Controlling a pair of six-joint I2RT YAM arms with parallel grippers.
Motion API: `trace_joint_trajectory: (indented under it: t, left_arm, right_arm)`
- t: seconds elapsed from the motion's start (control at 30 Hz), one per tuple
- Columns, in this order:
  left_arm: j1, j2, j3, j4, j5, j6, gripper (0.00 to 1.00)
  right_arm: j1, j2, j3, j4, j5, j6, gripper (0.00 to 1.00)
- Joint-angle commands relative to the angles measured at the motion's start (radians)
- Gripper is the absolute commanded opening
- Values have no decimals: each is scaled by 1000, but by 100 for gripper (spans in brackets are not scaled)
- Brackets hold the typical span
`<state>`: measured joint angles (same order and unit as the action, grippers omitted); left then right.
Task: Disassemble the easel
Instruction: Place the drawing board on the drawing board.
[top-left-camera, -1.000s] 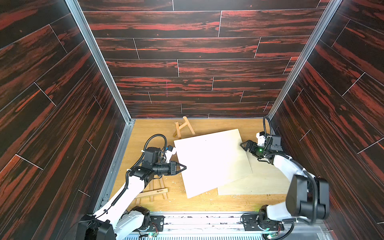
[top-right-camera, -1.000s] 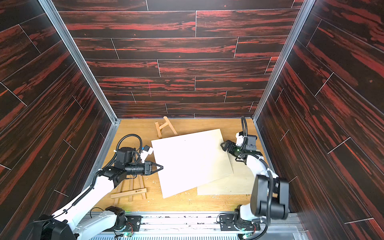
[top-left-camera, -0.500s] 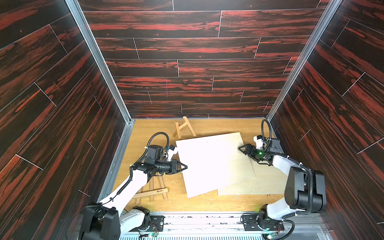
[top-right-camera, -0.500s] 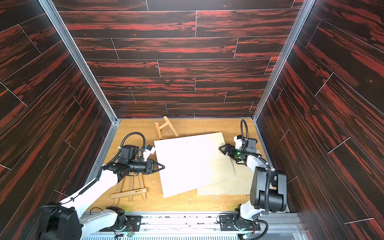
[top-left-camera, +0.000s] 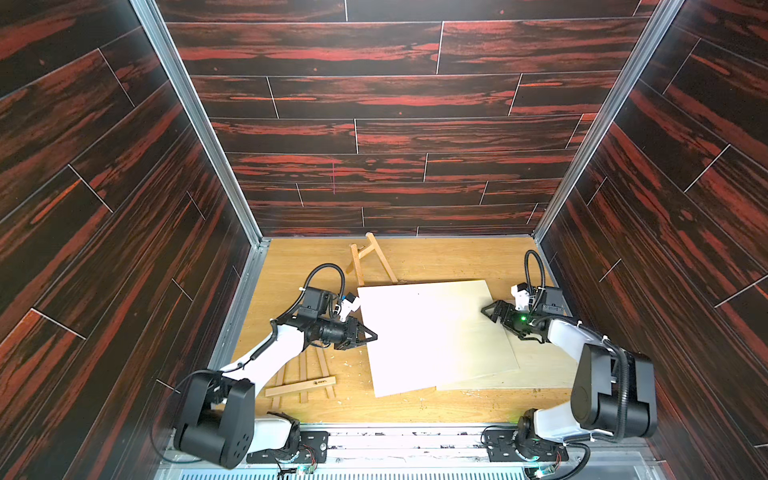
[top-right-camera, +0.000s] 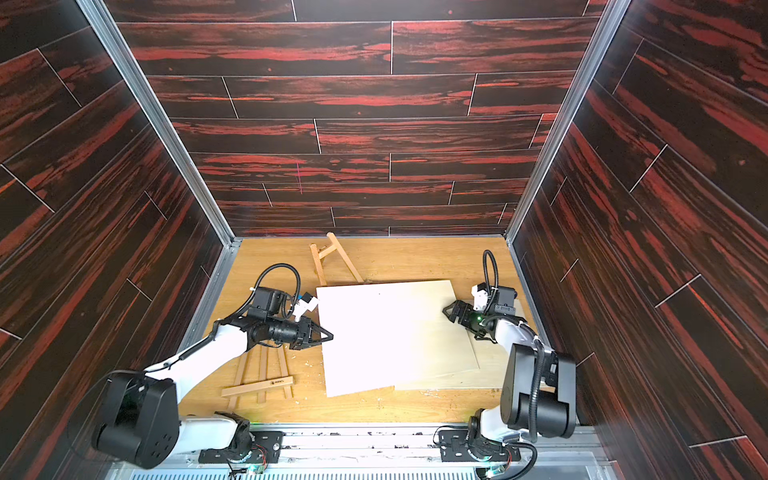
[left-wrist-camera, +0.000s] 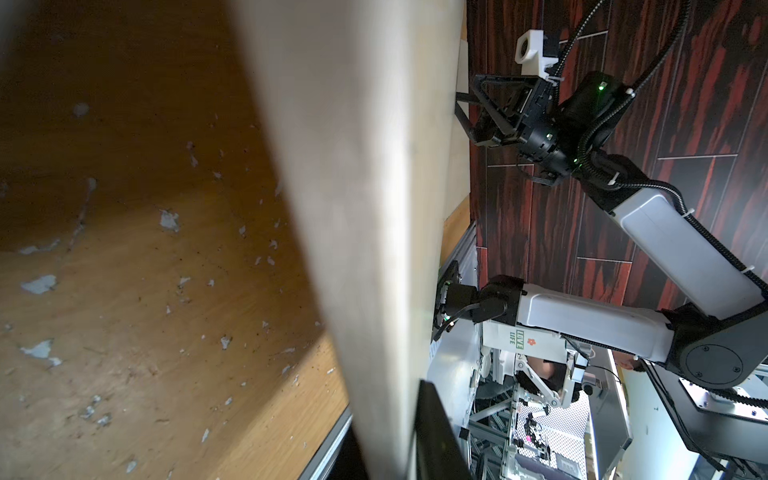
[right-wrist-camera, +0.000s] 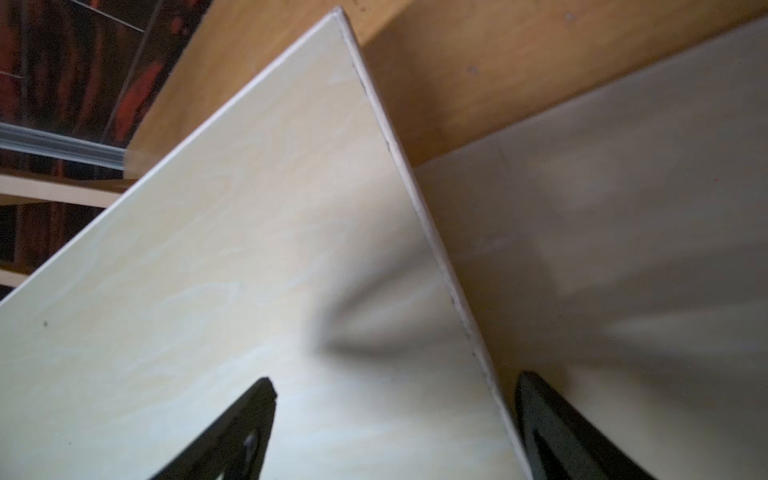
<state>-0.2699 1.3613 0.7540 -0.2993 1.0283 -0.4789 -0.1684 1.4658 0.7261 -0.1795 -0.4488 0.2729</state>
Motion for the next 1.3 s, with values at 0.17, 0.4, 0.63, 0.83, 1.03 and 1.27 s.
trace_joint_trajectory:
  t: [0.17, 0.4, 0.63, 0.83, 1.03, 1.27]
  left_arm:
    - [-87, 76, 68, 34, -198, 12, 0]
    - [-139, 104, 74, 102, -269, -90, 0]
    - [-199, 139, 42, 251, -328, -224, 0]
    - [-285, 203, 32, 425, -379, -352, 0]
    - [-356, 305, 82, 479, -385, -383, 0]
    - [-400, 413, 166, 507, -393, -401, 0]
  right_arm:
    - [21, -72, 103, -284, 185, 42, 93]
    - [20, -123, 166, -373, 271, 41, 93]
    - [20, -177, 188, -400, 195, 51, 93]
    - [22, -222, 154, -403, -14, 58, 92]
    - [30, -279, 128, -443, -79, 39, 91]
    - [30, -330, 102, -475, -105, 22, 91]
